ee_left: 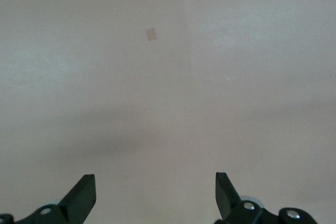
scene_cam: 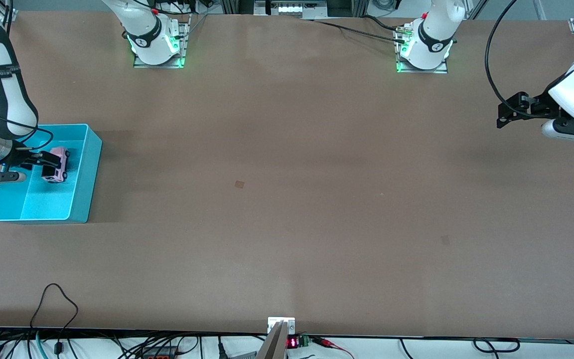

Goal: Wind and store pink jeep toy

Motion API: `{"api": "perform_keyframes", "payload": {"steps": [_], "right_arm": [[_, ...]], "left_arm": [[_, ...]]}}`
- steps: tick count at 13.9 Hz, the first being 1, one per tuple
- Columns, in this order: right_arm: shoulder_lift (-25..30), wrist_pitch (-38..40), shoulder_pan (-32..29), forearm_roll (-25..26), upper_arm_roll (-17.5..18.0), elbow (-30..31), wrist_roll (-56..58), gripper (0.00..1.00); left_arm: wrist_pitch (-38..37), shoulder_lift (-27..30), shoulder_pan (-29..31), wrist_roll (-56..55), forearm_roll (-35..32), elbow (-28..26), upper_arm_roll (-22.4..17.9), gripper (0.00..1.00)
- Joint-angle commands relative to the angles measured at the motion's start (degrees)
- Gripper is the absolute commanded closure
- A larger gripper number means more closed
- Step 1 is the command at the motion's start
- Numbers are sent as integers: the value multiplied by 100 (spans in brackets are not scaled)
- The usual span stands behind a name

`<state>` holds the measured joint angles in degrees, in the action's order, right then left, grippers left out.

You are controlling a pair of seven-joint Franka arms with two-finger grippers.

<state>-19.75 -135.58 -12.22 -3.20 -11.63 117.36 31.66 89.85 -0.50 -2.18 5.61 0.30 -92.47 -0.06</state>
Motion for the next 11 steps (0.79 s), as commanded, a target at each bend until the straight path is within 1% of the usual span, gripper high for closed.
{"api": "perform_keyframes", "payload": {"steps": [1,4,8,9,10,11], "right_arm": [[567,496,281,-49,20,-160,453,0],[797,936,545,-58,20,-564,508,0],[1130,1104,747,-67,29,-723,359,0],[1244,1269,861,-76,29,-758,350,0],[1367,1549,931,-76,29,-785,202,0],[1525,1778,1037,-76,29,-802,-226,0]], "left_arm": [[-64,77,43,27,23,-34,32,0],[-47,50,34,27,14,-16,41,0],[-64,59,43,54,14,-16,32,0],[-108,59,43,54,23,-16,32,0],[-134,59,43,54,14,-8,32,0],[-134,59,43,54,14,-8,32,0]]}}
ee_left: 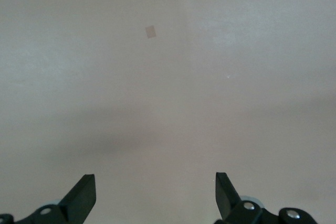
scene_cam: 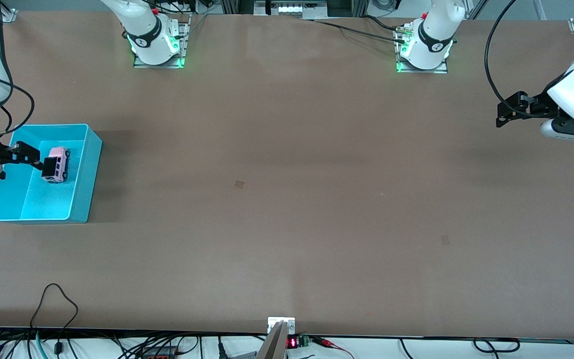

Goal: Wind and store pink jeep toy

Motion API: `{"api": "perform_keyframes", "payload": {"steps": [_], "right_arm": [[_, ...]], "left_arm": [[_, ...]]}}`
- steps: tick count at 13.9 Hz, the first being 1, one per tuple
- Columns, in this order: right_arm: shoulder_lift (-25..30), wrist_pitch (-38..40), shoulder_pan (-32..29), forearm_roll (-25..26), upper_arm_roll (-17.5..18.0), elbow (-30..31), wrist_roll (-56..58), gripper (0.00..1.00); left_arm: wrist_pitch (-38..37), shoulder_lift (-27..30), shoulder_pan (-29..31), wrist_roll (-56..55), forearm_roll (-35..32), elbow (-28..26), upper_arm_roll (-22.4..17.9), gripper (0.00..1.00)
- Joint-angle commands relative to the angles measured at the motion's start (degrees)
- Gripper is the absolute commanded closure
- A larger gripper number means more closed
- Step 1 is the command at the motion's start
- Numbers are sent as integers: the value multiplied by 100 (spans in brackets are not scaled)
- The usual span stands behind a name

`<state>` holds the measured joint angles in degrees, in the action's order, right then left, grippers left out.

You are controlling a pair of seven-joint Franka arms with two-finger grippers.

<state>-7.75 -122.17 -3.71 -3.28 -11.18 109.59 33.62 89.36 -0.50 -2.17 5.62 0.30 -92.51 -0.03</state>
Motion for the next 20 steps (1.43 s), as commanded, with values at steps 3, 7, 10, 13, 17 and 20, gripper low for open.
{"api": "perform_keyframes", "payload": {"steps": [3,7,10,13,17,20], "right_arm": [[730,842,537,-59,19,-34,-1690,0],[1091,1159,494,-59,651,-61,-2596,0],[1180,1597,494,-59,889,-367,-3018,0],[1258,2222,459,-50,1039,-746,-3327,0],[1574,2416,169,55,1627,-773,-3694,0],[1707,2698,160,152,1575,-773,-3670,0]], "left_arm": [[-120,68,50,71,23,-4,21,0],[-173,68,50,71,14,-4,3,0],[-182,68,58,71,14,-4,-6,0],[-182,68,50,71,14,-4,-6,0],[-190,68,58,71,23,-4,-14,0],[-217,68,58,62,23,5,-14,0]]}}
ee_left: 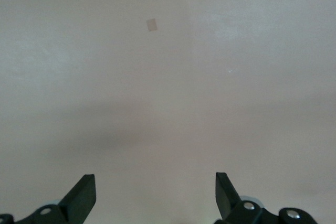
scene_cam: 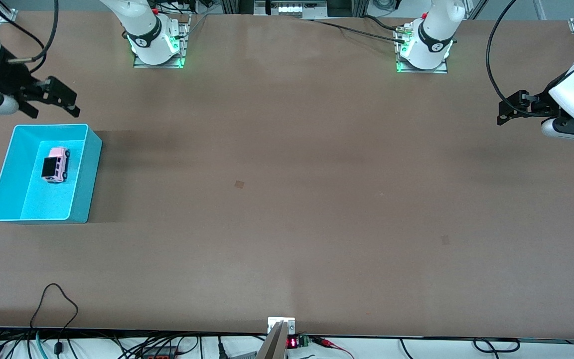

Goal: Wind and store pink jeep toy

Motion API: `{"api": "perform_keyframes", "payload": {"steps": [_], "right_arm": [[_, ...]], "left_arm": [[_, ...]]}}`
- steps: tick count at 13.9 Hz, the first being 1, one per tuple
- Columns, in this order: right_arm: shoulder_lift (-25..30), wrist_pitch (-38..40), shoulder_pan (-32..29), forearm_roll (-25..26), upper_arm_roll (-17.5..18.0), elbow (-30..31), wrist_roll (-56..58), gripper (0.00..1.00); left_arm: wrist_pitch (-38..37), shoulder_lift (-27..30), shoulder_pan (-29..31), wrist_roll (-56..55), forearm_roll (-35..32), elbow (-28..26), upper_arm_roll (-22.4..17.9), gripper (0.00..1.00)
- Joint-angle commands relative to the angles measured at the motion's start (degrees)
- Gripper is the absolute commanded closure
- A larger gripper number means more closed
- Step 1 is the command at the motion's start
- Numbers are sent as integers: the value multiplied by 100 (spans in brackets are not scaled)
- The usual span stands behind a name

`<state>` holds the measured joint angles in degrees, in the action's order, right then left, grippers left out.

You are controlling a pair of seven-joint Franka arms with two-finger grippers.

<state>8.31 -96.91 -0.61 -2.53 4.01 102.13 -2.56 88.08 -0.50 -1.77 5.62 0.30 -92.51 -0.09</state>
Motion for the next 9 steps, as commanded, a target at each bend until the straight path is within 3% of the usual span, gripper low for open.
{"api": "perform_keyframes", "payload": {"steps": [1,9], "right_arm": [[109,172,-150,68,48,-44,-69,0],[162,181,-177,50,48,-299,-95,0]], "left_arm": [[-89,68,19,62,23,4,-8,0],[-98,68,19,62,14,4,-8,0]]}}
